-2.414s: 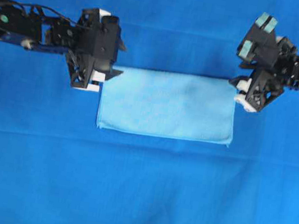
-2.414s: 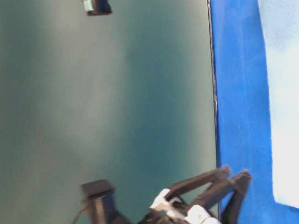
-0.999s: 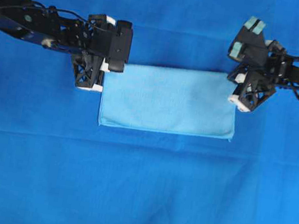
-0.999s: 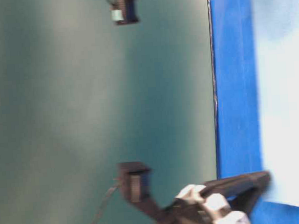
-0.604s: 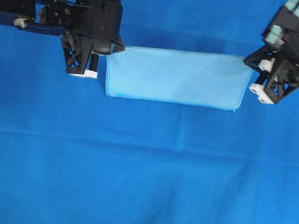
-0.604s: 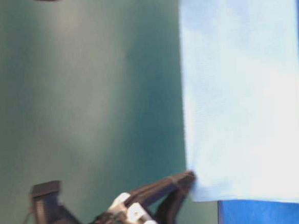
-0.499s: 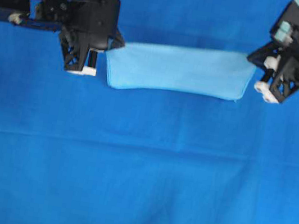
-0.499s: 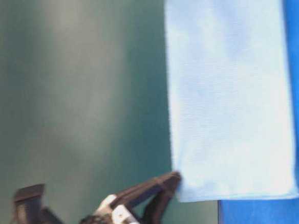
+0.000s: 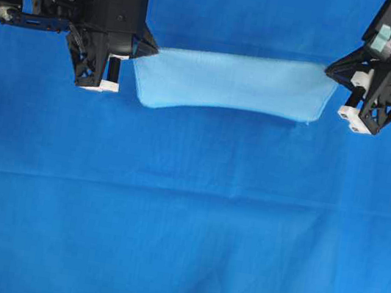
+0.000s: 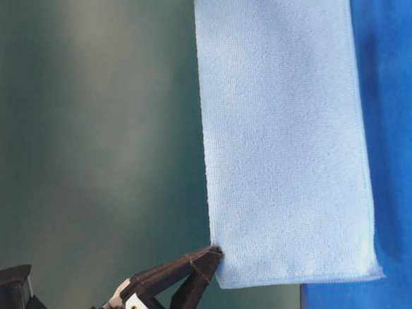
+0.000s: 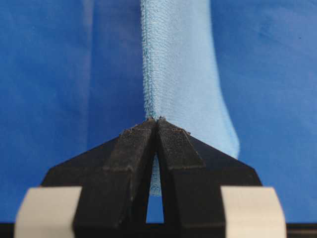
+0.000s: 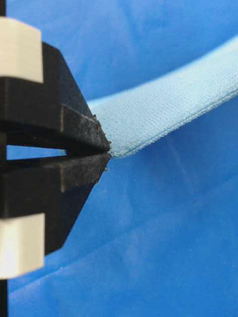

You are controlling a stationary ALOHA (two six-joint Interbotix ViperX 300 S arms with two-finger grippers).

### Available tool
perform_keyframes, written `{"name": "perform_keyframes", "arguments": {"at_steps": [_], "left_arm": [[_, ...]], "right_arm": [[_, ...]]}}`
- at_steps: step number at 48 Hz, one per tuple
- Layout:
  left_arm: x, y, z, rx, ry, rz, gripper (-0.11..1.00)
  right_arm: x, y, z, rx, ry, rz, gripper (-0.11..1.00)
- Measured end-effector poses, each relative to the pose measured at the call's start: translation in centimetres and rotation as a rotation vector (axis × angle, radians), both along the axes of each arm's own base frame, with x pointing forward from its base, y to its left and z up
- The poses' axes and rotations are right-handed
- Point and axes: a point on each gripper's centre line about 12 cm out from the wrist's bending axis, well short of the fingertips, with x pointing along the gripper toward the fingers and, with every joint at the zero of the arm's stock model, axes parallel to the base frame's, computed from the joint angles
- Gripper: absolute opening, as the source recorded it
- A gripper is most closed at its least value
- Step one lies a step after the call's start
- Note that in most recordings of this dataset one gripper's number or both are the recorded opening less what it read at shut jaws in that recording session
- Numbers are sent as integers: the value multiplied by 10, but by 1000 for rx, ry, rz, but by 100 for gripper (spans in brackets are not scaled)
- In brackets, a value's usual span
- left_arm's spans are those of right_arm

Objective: Fold the light blue towel.
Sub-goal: 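Lift the towel strip and rotate it vertical, left gripper swinging down, then lay the strip down lengthwise, left gripper placing its end near the table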

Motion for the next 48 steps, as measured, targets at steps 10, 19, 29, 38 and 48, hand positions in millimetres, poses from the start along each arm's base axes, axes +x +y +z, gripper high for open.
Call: {"name": "perform_keyframes", "arguments": {"at_steps": [10, 19, 29, 38, 48], "left_arm": [[10, -28, 1, -10, -29, -72, 1], [36, -69, 4, -9, -98, -186, 1], [66, -110, 13, 25, -165, -316, 1], [92, -125, 16, 59, -215, -369, 1], [110, -125, 10, 65, -219, -370, 1]], "right_arm": [[7, -19, -2, -61, 33, -20, 2], [29, -55, -2, -135, 40, -45, 2], [65, -82, 4, -213, 20, -14, 2], [96, -93, 12, -255, -26, 20, 2], [116, -102, 16, -269, -51, 31, 2]]}}
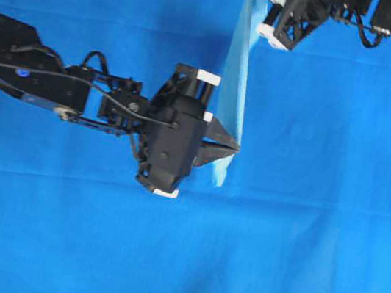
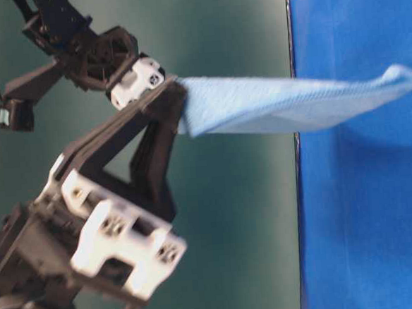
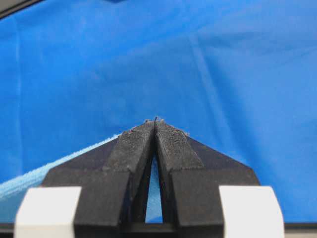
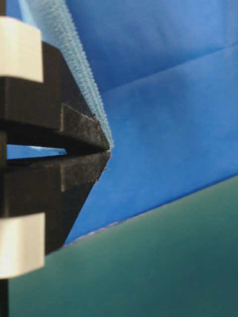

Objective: Fold the light blue towel.
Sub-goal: 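Lay the strip down lengthwise, left gripper placing its end near the table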

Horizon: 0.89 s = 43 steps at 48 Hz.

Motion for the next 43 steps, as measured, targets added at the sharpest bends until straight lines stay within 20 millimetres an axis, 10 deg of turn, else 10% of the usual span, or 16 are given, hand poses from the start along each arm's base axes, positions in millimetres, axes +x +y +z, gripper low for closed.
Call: {"name": "perform_keyframes", "arguments": {"at_steps": [20, 43], "left_arm": [[18, -1, -6, -3, -40, 1, 1], [102, -8, -45, -7, -79, 3, 1]], "right_arm": [[-3, 2, -5, 6, 11, 2, 2], [-85, 12, -26, 42, 56, -87, 2]]}}
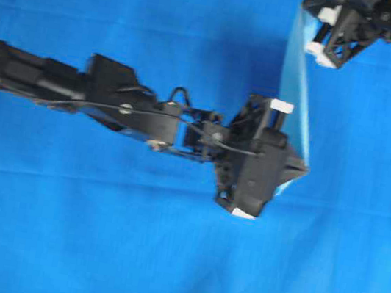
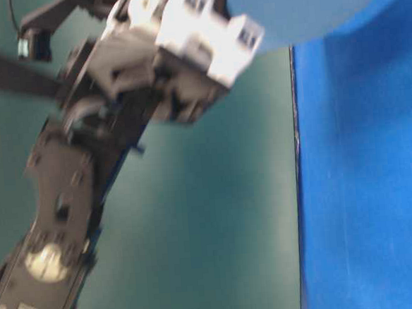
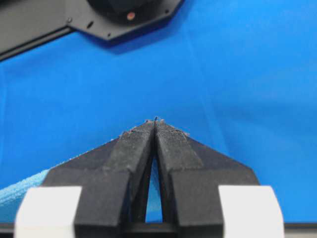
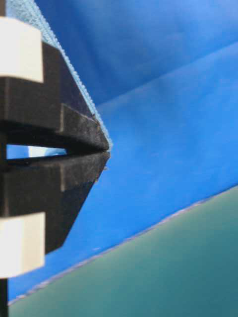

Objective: Fold the light blue towel.
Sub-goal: 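Lay the strip down lengthwise, left gripper placing its end near the table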

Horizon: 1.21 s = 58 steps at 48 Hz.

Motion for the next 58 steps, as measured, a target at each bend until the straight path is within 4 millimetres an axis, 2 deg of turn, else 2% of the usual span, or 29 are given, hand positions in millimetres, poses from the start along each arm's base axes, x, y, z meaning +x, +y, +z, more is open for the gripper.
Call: {"name": "perform_keyframes", "arguments": {"at_steps": [7, 14, 22, 36, 46, 58], "left_arm": [[11, 2, -9, -9, 4, 9, 1], [6, 6, -19, -57, 35, 41, 1], [-18, 9, -44, -110, 121, 77, 1], [-79, 14, -73, -174, 237, 131, 1], [-106, 16, -81, -196, 248, 148, 1], [-111, 16, -83, -176, 257, 138, 1]], "right_arm": [[-6, 2, -6, 8, 13, -4, 2], [0, -3, -19, 24, 32, 0, 2], [28, -12, -36, 36, -6, 53, 2], [87, -25, -57, 46, -33, 125, 2], [99, -27, -56, 45, -47, 130, 2], [100, -26, -55, 61, -58, 114, 2]]}}
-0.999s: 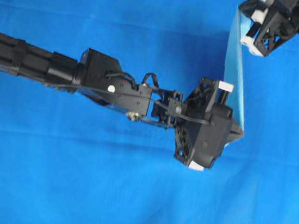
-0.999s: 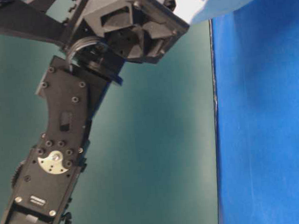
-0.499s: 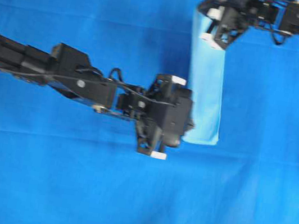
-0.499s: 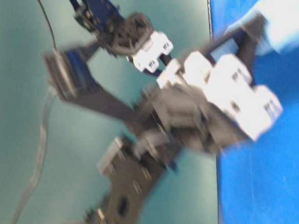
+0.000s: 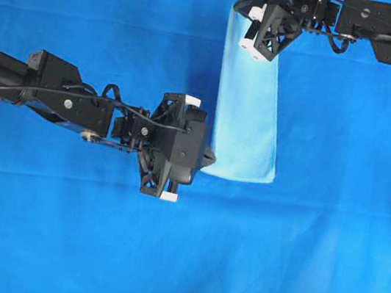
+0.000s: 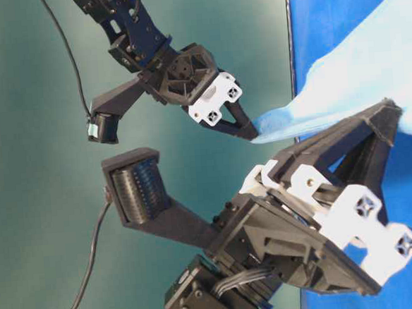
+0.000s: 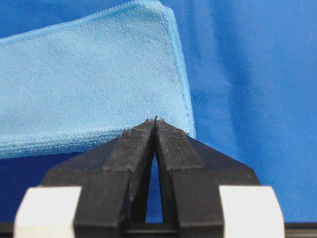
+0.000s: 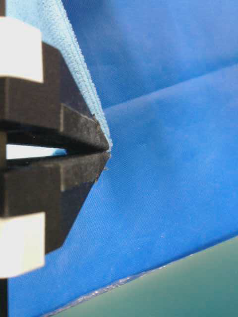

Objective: Fold the light blue towel.
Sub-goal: 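Lay the strip down lengthwise, left gripper placing its end near the table, then release the strip and pull both grippers outward to the sides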

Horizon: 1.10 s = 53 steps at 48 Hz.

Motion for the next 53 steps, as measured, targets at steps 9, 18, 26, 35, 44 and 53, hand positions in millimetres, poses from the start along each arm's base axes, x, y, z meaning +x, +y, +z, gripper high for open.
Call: {"name": "perform_keyframes", "arguments": {"at_steps": [9, 18, 26, 35, 44, 53], "left_arm": [[-2, 0, -1, 27, 17, -22, 1], [-5, 4, 6, 35, 6, -19, 13], [-10, -3, 10, 50, 12, -49, 63], [-23, 1, 20, 69, 41, -58, 72], [-40, 11, 33, 70, 59, -40, 71], [-56, 20, 55, 71, 15, -19, 71]], "right_arm": [[-3, -1, -2, 18, 16, -27, 2], [-7, -5, -4, 37, 28, -64, 24], [-16, -18, -5, 41, 43, -109, 65], [-17, -19, -5, 43, 59, -118, 59], [-20, -23, -2, 42, 54, -134, 59], [-30, -17, 21, 24, 25, -147, 59]]}}
